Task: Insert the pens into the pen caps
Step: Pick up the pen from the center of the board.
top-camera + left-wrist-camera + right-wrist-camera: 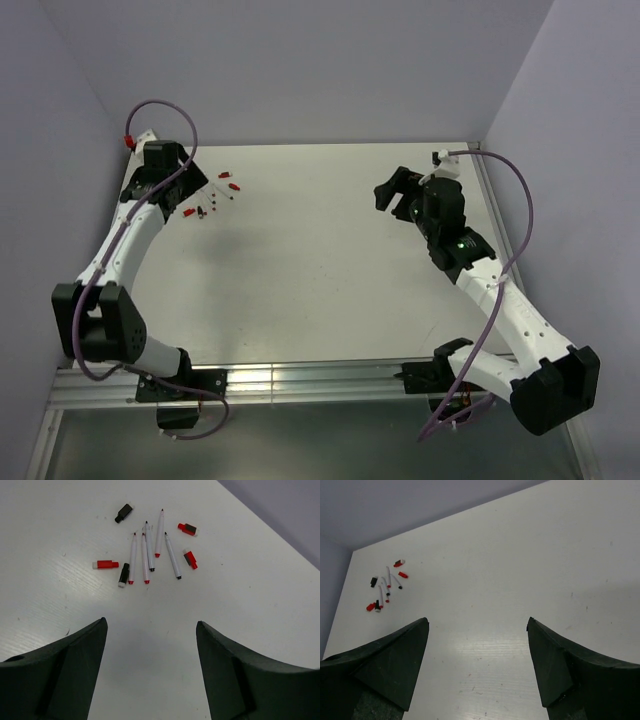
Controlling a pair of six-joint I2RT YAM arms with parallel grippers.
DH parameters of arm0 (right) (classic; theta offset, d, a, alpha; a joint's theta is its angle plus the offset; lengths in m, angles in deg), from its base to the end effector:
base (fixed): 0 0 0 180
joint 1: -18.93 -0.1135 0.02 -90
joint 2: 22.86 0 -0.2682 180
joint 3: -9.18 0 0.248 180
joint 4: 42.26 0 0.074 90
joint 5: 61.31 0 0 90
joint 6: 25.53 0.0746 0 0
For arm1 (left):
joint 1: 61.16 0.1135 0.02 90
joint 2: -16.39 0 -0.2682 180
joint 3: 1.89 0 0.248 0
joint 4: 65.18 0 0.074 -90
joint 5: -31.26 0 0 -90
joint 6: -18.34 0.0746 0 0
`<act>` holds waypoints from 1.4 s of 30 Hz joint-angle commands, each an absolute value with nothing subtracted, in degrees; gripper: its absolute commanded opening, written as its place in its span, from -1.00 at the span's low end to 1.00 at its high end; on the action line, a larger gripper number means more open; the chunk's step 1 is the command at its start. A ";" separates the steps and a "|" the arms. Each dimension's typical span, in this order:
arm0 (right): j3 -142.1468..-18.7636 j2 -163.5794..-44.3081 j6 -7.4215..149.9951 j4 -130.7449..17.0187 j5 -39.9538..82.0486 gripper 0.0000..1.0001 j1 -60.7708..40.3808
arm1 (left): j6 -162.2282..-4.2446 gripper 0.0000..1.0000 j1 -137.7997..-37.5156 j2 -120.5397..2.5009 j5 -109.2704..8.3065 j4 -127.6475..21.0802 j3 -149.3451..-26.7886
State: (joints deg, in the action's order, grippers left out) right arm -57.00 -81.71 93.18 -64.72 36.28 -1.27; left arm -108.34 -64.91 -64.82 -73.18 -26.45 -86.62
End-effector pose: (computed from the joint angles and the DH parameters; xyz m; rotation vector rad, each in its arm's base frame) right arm 0.2568 0.0840 0.3361 0.2318 1.8446 0.4763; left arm 0.3465 -0.0041 0.3095 -0.7487 2.0326 -0.1301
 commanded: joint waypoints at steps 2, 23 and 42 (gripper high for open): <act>-60.54 -83.77 93.21 -62.77 34.23 0.72 -1.02 | -107.25 0.48 -64.76 -72.46 -72.28 -26.66 -94.46; -62.83 -84.30 92.51 -65.93 28.95 0.67 -0.58 | -118.93 -0.11 -70.39 -103.40 -86.07 -25.00 -117.84; -62.39 -84.91 91.98 -66.02 26.84 0.66 -0.23 | -121.49 -0.15 -69.77 -109.82 -85.55 -25.78 -119.26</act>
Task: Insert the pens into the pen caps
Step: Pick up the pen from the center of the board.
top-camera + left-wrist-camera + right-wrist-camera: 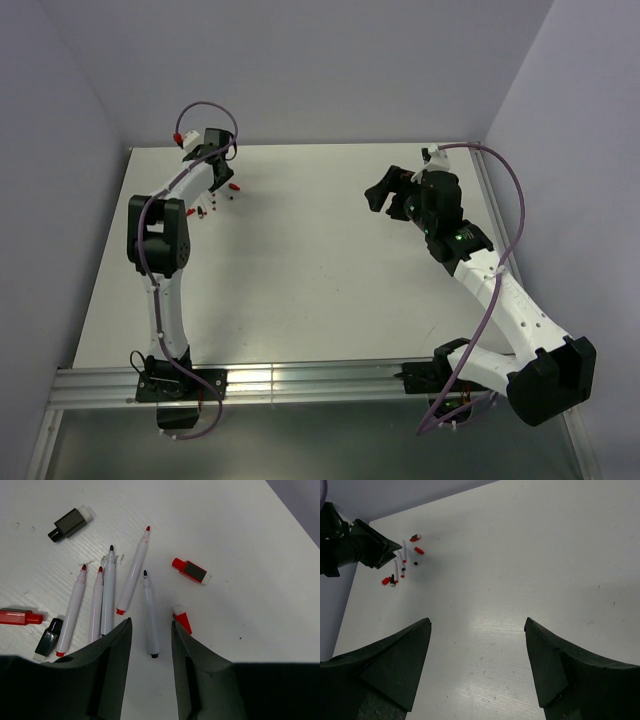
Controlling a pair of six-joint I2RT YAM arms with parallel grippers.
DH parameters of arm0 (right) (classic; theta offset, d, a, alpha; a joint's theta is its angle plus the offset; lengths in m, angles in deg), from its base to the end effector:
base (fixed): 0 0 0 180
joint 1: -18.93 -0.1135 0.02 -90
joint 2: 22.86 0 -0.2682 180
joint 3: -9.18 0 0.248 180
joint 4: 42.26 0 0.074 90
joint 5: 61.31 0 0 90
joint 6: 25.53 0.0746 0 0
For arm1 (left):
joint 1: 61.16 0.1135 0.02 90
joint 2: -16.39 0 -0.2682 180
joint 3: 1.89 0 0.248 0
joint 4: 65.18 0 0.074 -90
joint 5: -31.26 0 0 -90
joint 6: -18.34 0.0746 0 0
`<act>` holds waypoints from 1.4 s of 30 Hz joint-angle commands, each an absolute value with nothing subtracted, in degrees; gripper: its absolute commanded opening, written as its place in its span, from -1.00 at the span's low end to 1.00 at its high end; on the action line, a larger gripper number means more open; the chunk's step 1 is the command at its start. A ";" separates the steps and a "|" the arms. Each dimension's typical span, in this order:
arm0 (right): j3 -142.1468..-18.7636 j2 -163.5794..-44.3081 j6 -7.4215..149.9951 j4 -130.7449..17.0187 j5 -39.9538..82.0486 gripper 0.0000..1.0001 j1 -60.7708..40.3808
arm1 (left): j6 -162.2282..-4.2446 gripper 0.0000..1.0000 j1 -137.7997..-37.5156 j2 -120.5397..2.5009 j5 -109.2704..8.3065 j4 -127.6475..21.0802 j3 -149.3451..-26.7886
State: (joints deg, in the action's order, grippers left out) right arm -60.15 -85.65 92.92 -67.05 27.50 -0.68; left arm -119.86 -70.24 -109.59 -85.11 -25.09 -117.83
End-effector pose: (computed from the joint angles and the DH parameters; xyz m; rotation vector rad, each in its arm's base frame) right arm 0.2678 0.0971 0.3337 0.1345 1.9282 0.5876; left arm 0.5109 -0.0481 0.1792 -0.9632 2.1218 0.0738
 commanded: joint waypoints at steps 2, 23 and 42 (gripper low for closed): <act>-62.30 -85.00 91.81 -65.85 26.32 0.66 -0.23 | -121.49 -0.16 -69.51 -110.26 -84.68 -26.13 -119.34; -62.21 -85.26 91.46 -65.94 25.61 0.64 -0.05 | -121.31 -0.17 -68.98 -116.68 -83.09 -23.06 -126.11; -62.04 -84.65 91.37 -66.29 25.08 0.62 0.21 | -121.84 -0.31 -68.72 -118.09 -83.88 -21.65 -127.25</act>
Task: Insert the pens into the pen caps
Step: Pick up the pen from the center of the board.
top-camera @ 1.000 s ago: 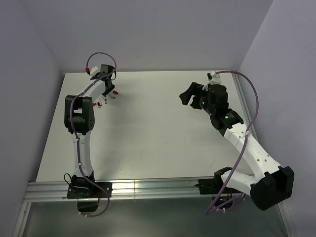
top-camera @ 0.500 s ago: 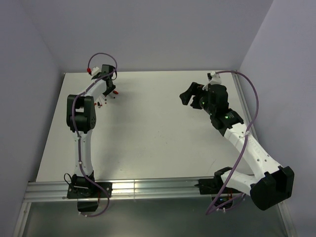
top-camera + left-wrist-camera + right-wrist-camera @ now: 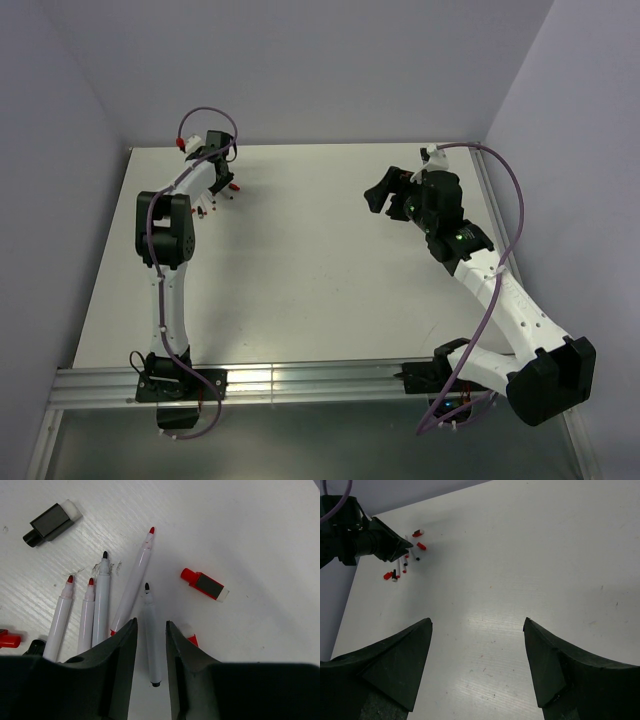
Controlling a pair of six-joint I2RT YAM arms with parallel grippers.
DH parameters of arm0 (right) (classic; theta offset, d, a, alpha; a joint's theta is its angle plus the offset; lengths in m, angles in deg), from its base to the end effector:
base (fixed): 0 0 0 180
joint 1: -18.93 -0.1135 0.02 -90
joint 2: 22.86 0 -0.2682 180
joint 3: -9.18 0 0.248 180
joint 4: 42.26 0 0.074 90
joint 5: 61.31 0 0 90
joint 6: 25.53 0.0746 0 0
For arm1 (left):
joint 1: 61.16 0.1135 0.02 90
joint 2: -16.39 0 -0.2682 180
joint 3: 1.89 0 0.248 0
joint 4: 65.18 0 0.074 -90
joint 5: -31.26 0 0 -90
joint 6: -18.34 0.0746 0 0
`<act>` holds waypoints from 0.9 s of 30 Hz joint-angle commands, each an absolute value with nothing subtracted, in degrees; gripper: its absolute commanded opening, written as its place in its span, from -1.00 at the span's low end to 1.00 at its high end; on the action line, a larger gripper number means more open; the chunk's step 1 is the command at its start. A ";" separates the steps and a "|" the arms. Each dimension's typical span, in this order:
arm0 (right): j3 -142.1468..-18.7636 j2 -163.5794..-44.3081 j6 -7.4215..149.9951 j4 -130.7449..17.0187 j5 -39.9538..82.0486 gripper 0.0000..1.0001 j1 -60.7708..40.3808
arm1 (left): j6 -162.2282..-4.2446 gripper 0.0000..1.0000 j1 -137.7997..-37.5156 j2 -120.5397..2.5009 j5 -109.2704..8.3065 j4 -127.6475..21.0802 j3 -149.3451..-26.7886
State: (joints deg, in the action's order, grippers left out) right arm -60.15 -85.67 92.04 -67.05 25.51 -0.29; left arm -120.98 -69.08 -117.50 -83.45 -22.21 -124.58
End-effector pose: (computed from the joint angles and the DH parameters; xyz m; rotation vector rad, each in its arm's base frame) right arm 0.2676 0.0977 0.3337 0.1021 1.9328 0.6048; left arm 0.5314 -0.0424 0.1437 -1.0051 2.1801 0.0896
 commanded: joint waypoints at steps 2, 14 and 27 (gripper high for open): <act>-62.04 -84.65 91.45 -66.29 25.08 0.62 0.21 | -121.67 -0.33 -68.80 -118.70 -83.97 -20.95 -128.04; -61.95 -84.74 91.45 -66.20 24.82 0.61 0.30 | -120.88 -0.36 -68.72 -120.37 -84.41 -18.92 -129.89; -62.91 -84.74 91.10 -67.16 24.47 0.58 0.30 | -121.40 -0.88 -68.72 -119.93 -83.18 -18.57 -128.14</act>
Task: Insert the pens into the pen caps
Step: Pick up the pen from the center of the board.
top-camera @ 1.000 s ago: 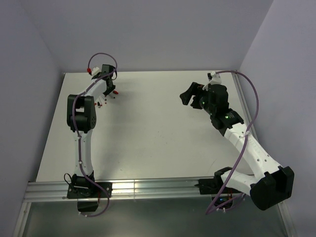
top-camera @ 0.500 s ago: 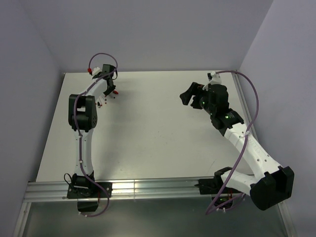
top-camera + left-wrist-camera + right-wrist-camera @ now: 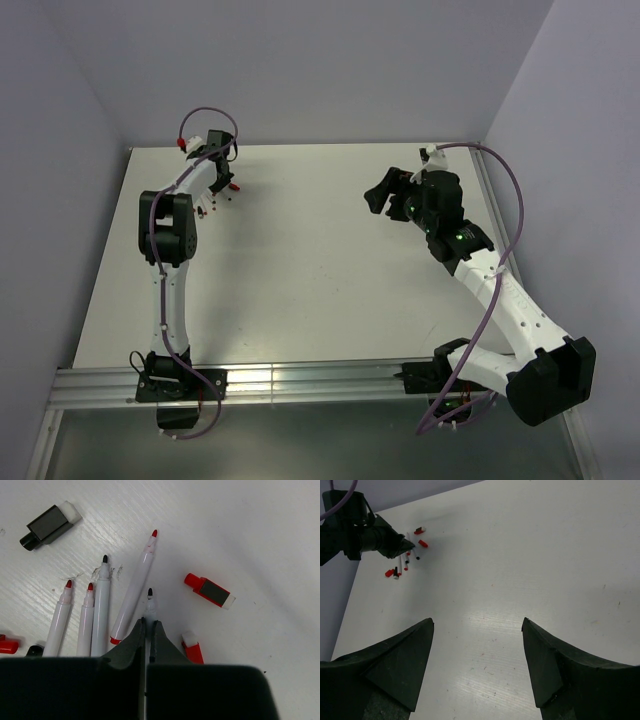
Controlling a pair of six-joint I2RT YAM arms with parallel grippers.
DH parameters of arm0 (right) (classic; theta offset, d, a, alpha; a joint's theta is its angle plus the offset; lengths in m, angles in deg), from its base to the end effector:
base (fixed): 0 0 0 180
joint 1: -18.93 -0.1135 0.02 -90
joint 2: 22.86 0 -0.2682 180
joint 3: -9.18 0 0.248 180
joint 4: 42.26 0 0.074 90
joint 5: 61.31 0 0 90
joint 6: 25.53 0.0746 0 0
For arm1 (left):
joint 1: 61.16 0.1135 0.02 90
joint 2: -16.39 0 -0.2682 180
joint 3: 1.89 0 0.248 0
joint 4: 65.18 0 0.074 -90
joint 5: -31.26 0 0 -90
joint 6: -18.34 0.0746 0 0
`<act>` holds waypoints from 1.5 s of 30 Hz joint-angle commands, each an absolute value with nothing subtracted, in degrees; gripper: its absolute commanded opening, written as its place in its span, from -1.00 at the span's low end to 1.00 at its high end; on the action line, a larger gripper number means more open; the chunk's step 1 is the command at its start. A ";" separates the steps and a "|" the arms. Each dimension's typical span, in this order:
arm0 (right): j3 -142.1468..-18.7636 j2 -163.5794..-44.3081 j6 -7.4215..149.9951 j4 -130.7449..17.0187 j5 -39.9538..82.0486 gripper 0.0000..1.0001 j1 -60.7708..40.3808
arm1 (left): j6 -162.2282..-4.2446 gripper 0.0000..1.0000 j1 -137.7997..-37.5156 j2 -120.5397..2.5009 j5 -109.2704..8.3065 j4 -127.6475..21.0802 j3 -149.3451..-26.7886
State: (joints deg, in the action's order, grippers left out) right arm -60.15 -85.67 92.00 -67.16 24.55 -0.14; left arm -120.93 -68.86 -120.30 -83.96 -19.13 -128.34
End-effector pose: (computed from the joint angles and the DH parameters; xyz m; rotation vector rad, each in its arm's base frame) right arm 0.2673 0.0981 0.3334 0.0926 1.9369 0.6176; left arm 0.5371 -0.0405 0.1357 -1.0126 2.2053 0.1262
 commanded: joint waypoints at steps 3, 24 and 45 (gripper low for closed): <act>-63.27 -84.48 90.93 -67.52 24.21 0.55 0.30 | -121.23 -0.99 -68.63 -118.79 -82.56 -19.62 -126.65; -64.51 -86.49 95.32 -62.35 7.79 0.43 0.30 | -120.26 -0.99 -69.41 -95.87 -74.92 -28.41 -111.03; -54.65 -92.30 112.90 -36.76 -12.36 -0.06 -2.51 | -124.92 -0.99 -87.78 -56.66 -53.12 -64.36 -72.15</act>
